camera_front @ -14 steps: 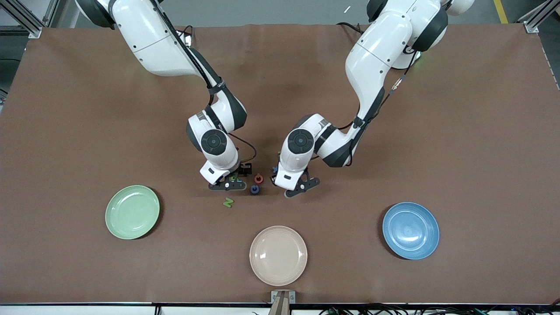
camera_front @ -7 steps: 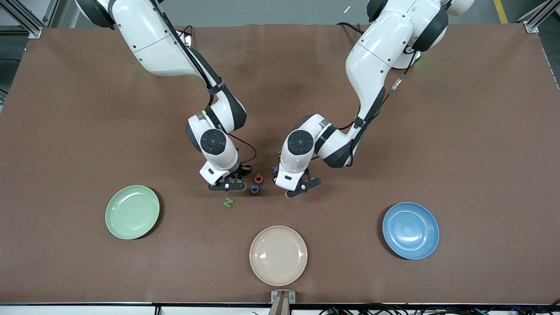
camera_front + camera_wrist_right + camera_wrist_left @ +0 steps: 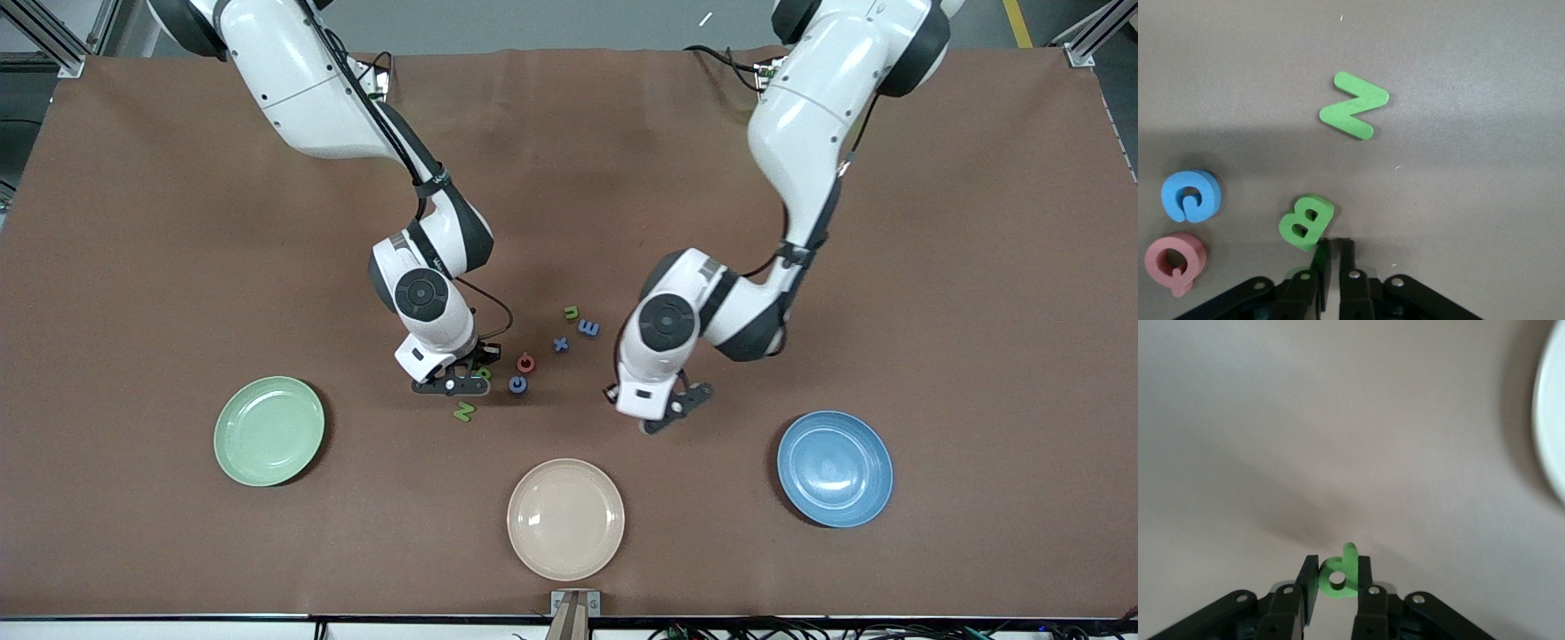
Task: Sort upper and lower case letters into plates
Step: 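Drop the green d in the blue plate while the right gripper grasps B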
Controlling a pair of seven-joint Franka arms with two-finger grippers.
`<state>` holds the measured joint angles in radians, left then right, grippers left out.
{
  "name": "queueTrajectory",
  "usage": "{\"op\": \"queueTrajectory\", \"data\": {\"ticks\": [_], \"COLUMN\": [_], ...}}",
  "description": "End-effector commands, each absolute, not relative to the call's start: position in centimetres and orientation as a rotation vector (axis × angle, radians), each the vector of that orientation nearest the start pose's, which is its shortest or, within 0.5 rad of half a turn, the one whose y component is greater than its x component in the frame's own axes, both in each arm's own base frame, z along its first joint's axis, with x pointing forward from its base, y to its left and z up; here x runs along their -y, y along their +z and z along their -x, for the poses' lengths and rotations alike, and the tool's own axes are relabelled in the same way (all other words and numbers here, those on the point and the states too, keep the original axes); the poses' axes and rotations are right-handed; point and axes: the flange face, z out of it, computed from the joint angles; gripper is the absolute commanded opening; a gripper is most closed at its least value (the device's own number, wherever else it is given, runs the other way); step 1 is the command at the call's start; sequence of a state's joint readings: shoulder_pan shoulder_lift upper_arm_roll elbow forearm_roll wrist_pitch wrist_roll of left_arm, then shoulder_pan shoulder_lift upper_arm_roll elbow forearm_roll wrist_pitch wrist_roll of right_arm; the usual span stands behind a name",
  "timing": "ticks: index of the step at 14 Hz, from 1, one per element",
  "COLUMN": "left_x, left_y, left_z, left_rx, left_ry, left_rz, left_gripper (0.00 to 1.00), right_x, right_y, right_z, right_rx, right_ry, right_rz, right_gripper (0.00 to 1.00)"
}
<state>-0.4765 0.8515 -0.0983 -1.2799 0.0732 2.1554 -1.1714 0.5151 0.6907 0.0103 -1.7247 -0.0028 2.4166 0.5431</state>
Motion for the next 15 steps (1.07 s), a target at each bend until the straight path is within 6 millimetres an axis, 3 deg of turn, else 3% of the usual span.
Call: {"op": "queueTrajectory", "data": {"ticks": [1,3,6,10,11,12,14,15], "left_x": [32.1,25.1,18.8,14.4,13.7,13.3,13.3,12.9], "left_y": [26.8,27.1,26.4,23.2,22.9,22.4,22.8,23.0], "left_z": [-66.9,-69.5,-71.4,-72.8,-73.0,-73.0,-73.0,-73.1], "left_rx": [0.924,0.820,0.687,0.615,0.607,0.607,0.591,0.575], "left_ry": [-0.013,0.024,-0.016,-0.021,-0.031,-0.026,-0.037,-0.051], "left_rz": [2.988,2.987,2.954,2.967,2.974,2.972,2.967,2.950], "left_gripper": [0.00,0.00,0.00,0.03,0.15,0.34,0.87,0.97], "right_x": [-32.3,-32.4,-33.7,-34.6,-35.0,-35.8,-36.4,-36.4], "right_y": [19.2,19.8,20.5,18.7,18.2,17.7,17.3,17.5], "right_z": [-59.1,-59.6,-60.0,-59.5,-59.2,-58.6,-58.2,-58.4], "right_rx": [-0.163,-0.315,-0.495,-0.476,-0.472,-0.456,-0.439,-0.445], "right_ry": [0.003,-0.013,-0.046,-0.033,-0.026,-0.017,-0.015,-0.019], "right_rz": [3.114,3.095,3.052,3.069,3.069,3.075,3.081,3.076], "right_gripper": [0.46,0.59,0.61,0.61,0.61,0.61,0.61,0.61]}}
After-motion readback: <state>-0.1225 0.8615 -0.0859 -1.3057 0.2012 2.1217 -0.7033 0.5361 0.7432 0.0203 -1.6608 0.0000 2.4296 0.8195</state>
